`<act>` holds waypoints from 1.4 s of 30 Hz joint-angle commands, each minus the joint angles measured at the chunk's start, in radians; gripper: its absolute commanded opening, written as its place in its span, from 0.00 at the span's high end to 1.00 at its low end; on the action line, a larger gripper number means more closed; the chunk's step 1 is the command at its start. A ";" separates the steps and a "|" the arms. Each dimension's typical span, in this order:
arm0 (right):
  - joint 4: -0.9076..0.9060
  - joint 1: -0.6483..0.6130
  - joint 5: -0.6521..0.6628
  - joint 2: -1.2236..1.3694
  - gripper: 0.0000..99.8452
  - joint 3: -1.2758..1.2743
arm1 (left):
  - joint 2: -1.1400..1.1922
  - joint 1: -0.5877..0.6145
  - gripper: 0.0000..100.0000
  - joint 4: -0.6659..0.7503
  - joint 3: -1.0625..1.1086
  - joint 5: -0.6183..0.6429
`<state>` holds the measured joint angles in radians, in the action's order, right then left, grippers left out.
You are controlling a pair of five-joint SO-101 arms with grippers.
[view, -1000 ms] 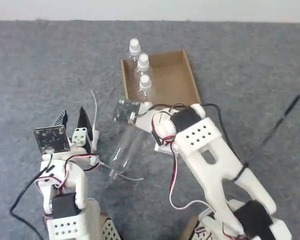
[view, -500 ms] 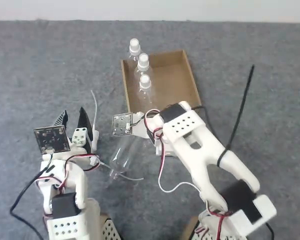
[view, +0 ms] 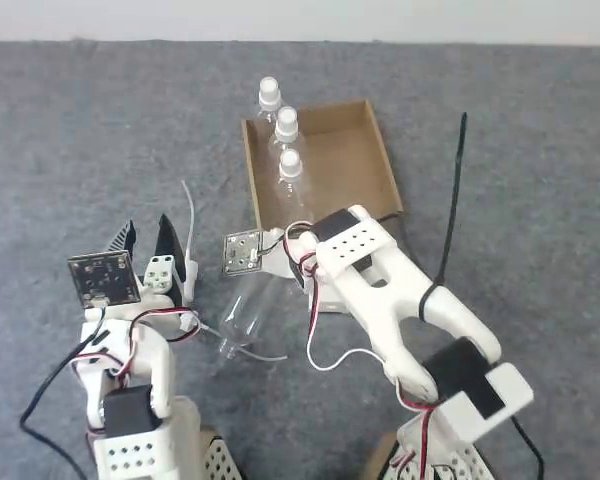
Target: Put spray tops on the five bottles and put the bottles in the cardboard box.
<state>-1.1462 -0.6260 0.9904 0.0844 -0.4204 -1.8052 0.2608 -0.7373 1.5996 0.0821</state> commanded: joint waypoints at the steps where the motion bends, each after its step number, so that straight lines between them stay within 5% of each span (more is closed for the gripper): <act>1: 0.016 -0.005 0.006 -0.008 0.77 0.011 | -0.017 0.008 0.86 0.006 -0.012 -0.003; 12: -0.022 -0.030 -0.138 -0.016 0.84 0.011 | -0.017 0.008 0.86 0.025 -0.010 -0.003; 20: -0.024 -0.068 -0.140 -0.007 0.84 0.009 | -0.017 0.009 0.86 0.029 -0.001 -0.003; 27: -0.021 -0.068 -0.140 -0.007 0.67 0.006 | -0.017 0.009 0.86 0.029 -0.001 -0.003; 42: -0.010 -0.119 -0.057 0.077 0.73 0.009 | -0.017 0.009 0.86 0.029 -0.001 -0.003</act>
<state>-1.1600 -0.7396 0.8784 0.1519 -0.4204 -1.8052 0.2670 -0.7373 1.6118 0.0821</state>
